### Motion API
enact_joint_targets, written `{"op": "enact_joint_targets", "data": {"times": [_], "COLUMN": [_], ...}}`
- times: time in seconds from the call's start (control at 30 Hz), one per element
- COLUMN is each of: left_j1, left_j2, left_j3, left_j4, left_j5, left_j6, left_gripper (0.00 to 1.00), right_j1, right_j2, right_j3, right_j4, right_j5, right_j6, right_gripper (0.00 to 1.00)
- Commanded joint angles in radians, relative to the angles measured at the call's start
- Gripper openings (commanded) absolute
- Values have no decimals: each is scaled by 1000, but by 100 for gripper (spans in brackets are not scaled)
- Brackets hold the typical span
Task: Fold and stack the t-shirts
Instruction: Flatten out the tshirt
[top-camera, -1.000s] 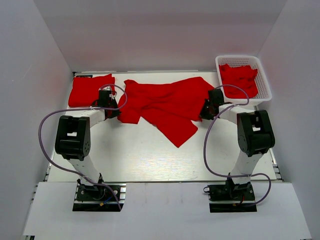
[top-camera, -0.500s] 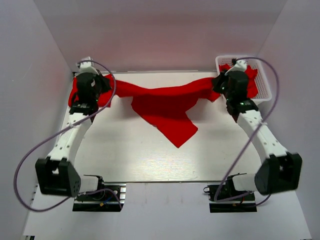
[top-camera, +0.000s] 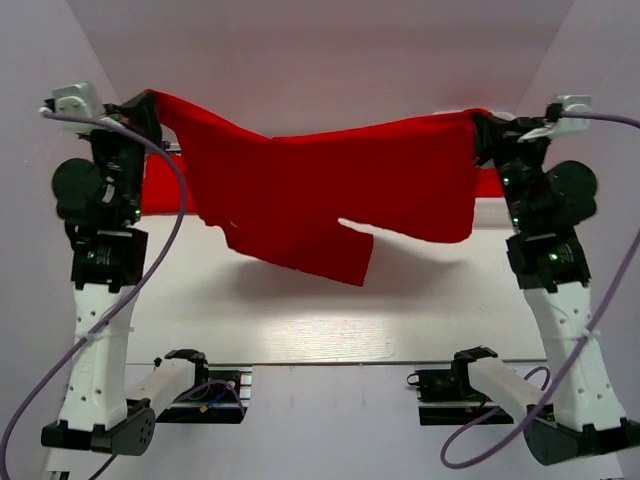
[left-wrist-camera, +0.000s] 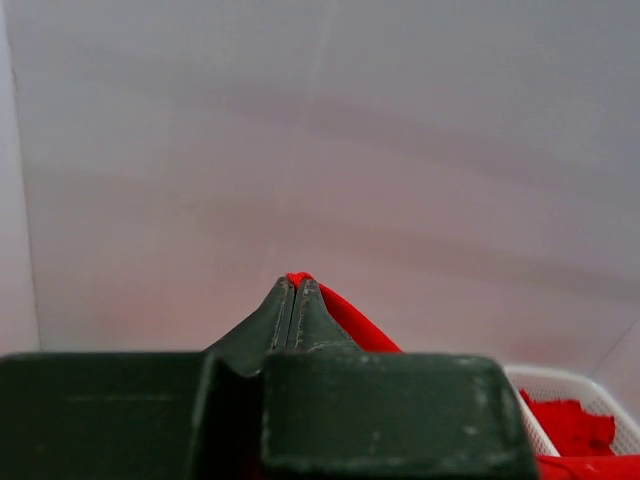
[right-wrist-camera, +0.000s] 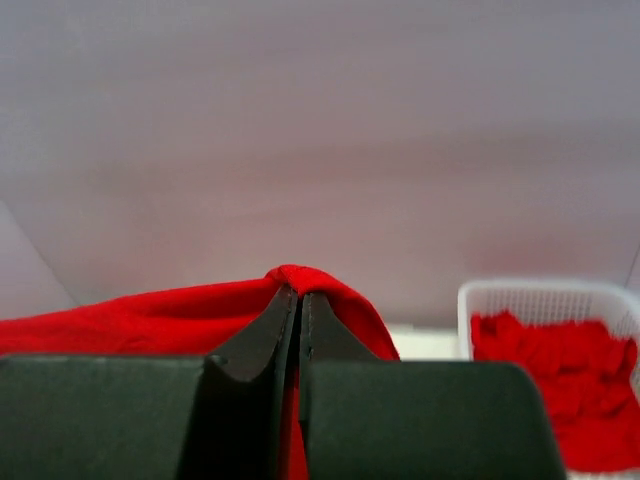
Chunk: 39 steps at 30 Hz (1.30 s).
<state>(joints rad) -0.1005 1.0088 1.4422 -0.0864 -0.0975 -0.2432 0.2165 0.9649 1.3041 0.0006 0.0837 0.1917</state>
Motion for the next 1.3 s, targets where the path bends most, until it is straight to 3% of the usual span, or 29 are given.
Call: {"op": "enact_joint_targets", "data": {"times": [0.0, 0.33, 0.5, 0.63, 0.9, 1.0, 1.07, 1.17, 1.2, 1.27], "left_j1": [-1, 10, 10, 10, 10, 10, 10, 10, 10, 10], "left_j2": [-59, -162, -124, -40, 244, 463, 642, 822, 949, 1060], "left_j3": [111, 342, 428, 399, 227, 227, 241, 311, 386, 487], "left_j4": [-41, -150, -174, -174, -6, 51, 95, 135, 110, 96], "left_j5": [-28, 16, 62, 73, 32, 45, 115, 163, 163, 203], "left_j6": [70, 120, 120, 120, 101, 101, 101, 91, 81, 71], "left_gripper": [0, 0, 0, 0, 0, 0, 0, 0, 0, 0], "right_j1": [0, -2, 0, -2, -6, -8, -20, -38, -43, -57], "right_j2": [-66, -210, -213, -169, 177, 349, 428, 695, 743, 907], "right_j3": [116, 299, 275, 204, 43, 9, 20, 92, 162, 249], "right_j4": [1, -154, -151, -103, -12, 35, 45, 33, 27, 6], "right_j5": [-53, -191, -128, -35, 68, 93, 84, 25, 7, -50], "right_j6": [-67, -83, -80, -72, 20, 54, 78, 109, 109, 123], "right_gripper": [0, 0, 0, 0, 0, 0, 0, 0, 0, 0]}}
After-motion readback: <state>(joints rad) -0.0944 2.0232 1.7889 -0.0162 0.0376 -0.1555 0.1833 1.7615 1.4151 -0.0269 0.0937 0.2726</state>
